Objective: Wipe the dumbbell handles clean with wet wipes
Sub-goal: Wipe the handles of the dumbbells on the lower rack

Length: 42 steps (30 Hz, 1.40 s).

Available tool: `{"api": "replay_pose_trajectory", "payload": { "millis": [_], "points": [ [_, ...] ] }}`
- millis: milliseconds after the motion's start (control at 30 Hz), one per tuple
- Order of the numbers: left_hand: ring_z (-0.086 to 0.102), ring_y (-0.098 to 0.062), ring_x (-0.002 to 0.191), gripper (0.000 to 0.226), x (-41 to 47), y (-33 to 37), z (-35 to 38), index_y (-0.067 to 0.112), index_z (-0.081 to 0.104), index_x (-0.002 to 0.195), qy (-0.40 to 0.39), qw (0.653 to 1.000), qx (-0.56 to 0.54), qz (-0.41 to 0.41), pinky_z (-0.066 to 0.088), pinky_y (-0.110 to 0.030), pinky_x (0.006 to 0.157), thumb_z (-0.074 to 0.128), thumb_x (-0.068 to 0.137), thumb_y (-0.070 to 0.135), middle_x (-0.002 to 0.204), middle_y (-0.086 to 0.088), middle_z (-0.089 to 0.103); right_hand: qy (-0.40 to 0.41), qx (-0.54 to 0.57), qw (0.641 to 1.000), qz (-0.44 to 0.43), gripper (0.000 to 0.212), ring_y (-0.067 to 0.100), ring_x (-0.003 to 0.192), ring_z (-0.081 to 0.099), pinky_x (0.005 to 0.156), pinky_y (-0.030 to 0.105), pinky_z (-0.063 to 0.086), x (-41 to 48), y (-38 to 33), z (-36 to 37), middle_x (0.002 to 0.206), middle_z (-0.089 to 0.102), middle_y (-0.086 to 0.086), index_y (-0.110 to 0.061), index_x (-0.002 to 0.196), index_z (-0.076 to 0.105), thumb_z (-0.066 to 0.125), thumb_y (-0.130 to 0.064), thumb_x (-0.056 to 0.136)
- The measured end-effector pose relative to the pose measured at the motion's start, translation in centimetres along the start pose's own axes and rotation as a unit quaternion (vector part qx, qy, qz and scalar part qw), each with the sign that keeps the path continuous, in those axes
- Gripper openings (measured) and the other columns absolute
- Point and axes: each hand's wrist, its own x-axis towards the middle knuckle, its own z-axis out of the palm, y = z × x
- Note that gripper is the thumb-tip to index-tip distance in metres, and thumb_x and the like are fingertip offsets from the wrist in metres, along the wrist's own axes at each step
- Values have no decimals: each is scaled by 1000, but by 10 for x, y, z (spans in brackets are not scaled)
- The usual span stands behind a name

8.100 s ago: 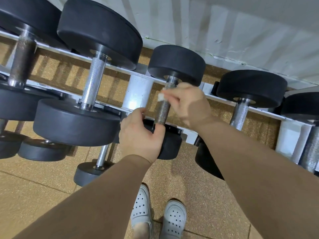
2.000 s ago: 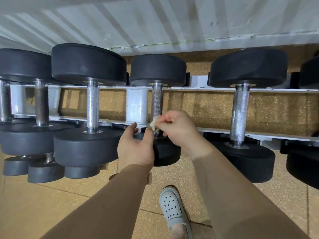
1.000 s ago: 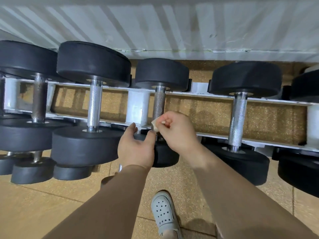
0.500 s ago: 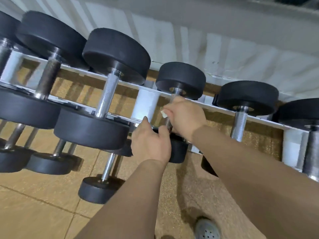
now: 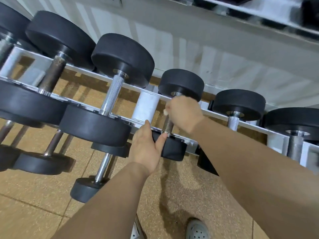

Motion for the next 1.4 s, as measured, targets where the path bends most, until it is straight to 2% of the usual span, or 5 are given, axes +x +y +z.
{"api": "replay_pose_trajectory", "payload": {
  "millis": [533, 733, 1000, 1233, 1400],
  "points": [
    [22, -19, 148, 78, 0, -7, 5, 15, 15, 161, 21, 999, -31, 27, 17, -29, 118, 44, 100, 54, 161, -5, 29, -7, 67, 998, 17, 21, 27, 78, 61, 67, 34, 55, 1, 13, 8, 86, 64, 1, -22, 85, 67, 51, -19, 97],
    [25, -21, 147, 88, 1, -8, 4, 12, 18, 160, 16, 999, -31, 34, 19, -28, 117, 37, 92, 64, 158, -9, 33, -170, 22, 971, -165, 26, 23, 92, 64, 78, 39, 53, -5, 8, -5, 101, 65, -7, -32, 99, 70, 45, -39, 101],
    [24, -20, 147, 83, 4, -13, 3, 16, 9, 161, -11, 999, -19, 44, 21, -32, 119, 37, 96, 61, 159, -7, 29, -4, 102, 995, -16, 20, 24, 84, 64, 74, 36, 56, -6, 18, 23, 97, 68, 1, -26, 97, 73, 53, -28, 97],
    [17, -17, 151, 90, 6, -13, 1, 21, 8, 161, -33, 998, -37, 30, 16, -32, 123, 30, 90, 70, 164, -3, 22, -37, 433, 892, 126, 12, -10, 77, 62, 71, 12, 47, -23, 15, 31, 86, 72, -18, -31, 98, 79, 69, -29, 91],
    [11, -14, 153, 85, 9, -13, -5, 23, 4, 162, -75, 996, -35, 28, 11, -32, 124, 34, 94, 65, 167, 0, 14, 42, 497, 827, 261, 8, 9, 67, 56, 64, 29, 48, -20, 2, 30, 72, 62, -9, -28, 87, 69, 61, -28, 86]
  ]
}}
